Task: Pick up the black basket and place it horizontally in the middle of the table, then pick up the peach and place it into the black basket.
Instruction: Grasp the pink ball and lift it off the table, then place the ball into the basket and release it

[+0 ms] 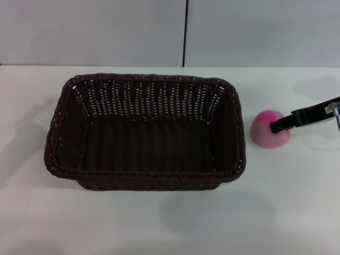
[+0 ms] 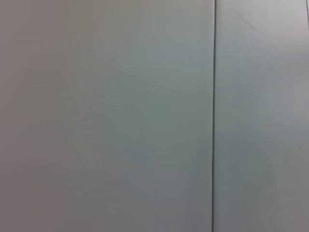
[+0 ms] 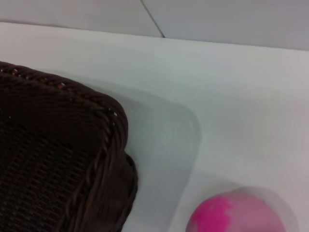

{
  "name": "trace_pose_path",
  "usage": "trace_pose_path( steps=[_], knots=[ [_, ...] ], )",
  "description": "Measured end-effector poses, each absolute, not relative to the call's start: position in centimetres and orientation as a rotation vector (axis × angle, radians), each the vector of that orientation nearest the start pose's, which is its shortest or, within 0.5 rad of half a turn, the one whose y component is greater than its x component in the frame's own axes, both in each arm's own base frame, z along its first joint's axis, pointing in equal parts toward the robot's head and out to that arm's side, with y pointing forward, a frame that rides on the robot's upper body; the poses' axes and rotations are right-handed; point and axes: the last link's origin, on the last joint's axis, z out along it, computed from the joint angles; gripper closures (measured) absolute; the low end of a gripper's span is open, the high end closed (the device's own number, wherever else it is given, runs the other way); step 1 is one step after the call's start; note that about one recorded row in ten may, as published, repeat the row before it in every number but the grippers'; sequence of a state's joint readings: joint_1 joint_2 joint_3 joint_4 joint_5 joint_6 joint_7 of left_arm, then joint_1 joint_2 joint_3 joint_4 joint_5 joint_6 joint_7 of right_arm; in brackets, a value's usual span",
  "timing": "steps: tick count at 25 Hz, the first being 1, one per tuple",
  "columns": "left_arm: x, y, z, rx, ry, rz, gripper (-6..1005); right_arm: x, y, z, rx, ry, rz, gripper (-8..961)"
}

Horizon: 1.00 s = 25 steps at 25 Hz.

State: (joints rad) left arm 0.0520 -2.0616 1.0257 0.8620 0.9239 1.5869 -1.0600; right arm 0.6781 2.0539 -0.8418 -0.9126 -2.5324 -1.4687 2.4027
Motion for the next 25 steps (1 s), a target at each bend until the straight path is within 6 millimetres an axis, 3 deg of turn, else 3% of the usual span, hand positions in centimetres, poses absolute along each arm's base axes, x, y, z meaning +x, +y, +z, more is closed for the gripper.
trace_pose_path(
  steps=[11,13,16,20,25],
  knots=[
    [-30.8,22.7,9.9,-1.906,-0.358,-1.175,298,25.0,37.8,3.4,-2.420,1.426,0.006,835],
    [-30.8,22.7,9.9,-1.903,-0.359,-1.173,301,24.2,37.7,4.5,-2.419,1.391,0.040,848],
    [-31.0,22.5,9.9,-1.900,-0.362,-1.171,302,21.9,37.7,7.0,-2.420,1.302,0.109,868],
    [-31.0,22.4,10.0,-1.898,-0.360,-1.173,302,19.5,37.5,8.4,-2.452,1.215,0.151,895],
    [-31.2,22.2,9.8,-1.897,-0.370,-1.172,302,14.4,37.2,8.1,-2.624,1.051,0.233,927]
  ],
)
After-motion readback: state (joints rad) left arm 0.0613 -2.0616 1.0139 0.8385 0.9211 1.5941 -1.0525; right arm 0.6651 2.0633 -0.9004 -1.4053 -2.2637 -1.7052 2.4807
